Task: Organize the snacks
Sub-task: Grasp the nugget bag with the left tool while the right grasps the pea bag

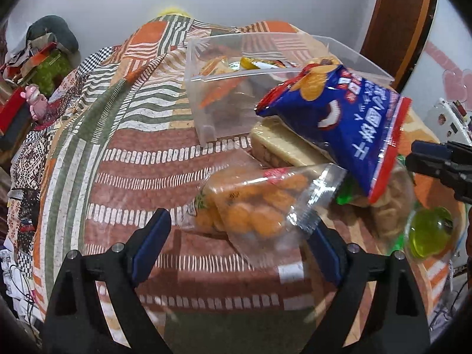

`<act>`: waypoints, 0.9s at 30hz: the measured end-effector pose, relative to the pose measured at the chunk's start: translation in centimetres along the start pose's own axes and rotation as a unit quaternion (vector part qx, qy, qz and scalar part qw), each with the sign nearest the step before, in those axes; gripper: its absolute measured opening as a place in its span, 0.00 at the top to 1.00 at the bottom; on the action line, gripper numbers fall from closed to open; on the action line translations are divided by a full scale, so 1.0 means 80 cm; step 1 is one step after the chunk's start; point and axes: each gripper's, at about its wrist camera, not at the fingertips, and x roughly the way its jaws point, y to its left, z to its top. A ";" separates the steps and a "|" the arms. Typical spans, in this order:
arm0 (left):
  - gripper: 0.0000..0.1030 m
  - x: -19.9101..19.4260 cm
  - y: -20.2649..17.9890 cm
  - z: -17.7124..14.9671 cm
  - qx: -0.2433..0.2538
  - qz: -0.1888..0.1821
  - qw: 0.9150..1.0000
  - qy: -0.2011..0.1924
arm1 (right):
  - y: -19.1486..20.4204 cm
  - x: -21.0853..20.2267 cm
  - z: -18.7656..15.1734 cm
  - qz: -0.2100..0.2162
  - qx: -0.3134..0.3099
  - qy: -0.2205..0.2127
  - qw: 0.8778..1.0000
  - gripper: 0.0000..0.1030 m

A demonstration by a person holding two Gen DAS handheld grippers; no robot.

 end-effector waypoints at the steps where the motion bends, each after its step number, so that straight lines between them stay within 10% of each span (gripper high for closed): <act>1: 0.13 0.004 0.001 0.002 -0.002 -0.001 1.000 -0.001 | 0.000 0.006 0.000 0.000 0.000 0.005 1.000 0.51; 27: 0.44 -0.019 0.022 -0.002 -0.011 -0.013 0.999 -0.035 | -0.012 -0.009 -0.003 -0.026 0.018 -0.021 0.999 0.61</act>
